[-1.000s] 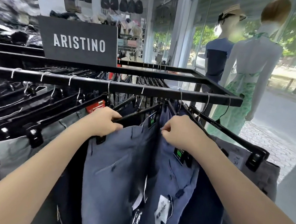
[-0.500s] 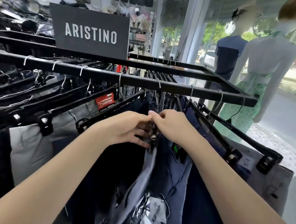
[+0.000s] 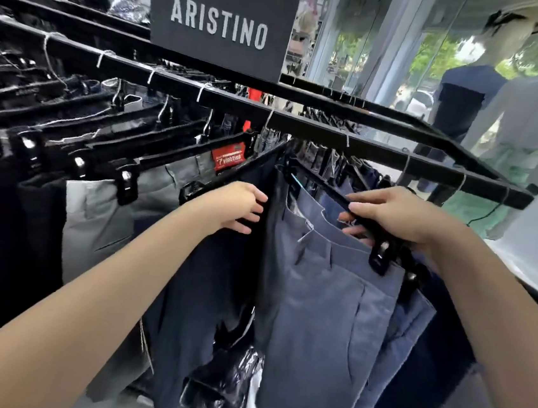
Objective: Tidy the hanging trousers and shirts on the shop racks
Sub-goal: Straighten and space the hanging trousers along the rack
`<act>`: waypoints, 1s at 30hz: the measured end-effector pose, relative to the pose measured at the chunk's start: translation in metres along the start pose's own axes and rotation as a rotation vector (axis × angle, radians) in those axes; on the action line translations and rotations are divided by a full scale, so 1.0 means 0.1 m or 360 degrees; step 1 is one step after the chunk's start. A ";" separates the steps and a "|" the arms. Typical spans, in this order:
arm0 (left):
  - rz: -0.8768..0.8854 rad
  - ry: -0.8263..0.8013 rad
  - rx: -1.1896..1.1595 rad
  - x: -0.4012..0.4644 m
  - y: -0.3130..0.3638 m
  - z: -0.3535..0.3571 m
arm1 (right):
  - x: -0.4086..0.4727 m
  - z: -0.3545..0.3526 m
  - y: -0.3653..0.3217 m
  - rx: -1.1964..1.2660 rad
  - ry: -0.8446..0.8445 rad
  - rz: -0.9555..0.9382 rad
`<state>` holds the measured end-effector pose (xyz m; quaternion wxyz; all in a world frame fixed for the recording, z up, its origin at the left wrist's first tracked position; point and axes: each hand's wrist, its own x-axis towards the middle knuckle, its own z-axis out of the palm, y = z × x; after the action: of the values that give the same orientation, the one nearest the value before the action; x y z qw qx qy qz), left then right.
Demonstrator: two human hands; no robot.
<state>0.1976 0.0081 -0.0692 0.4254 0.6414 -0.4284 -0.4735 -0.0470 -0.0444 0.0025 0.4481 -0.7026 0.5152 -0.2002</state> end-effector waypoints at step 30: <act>0.0120 0.0361 0.0276 0.14 0.91 0.72 | 0.04 0.09 -0.06 0.0090 -0.0418 -0.0098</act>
<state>0.1171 -0.0396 0.0010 0.4315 0.7086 -0.4408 -0.3427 -0.0354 -0.0442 0.0019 0.5249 -0.7254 0.4245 -0.1345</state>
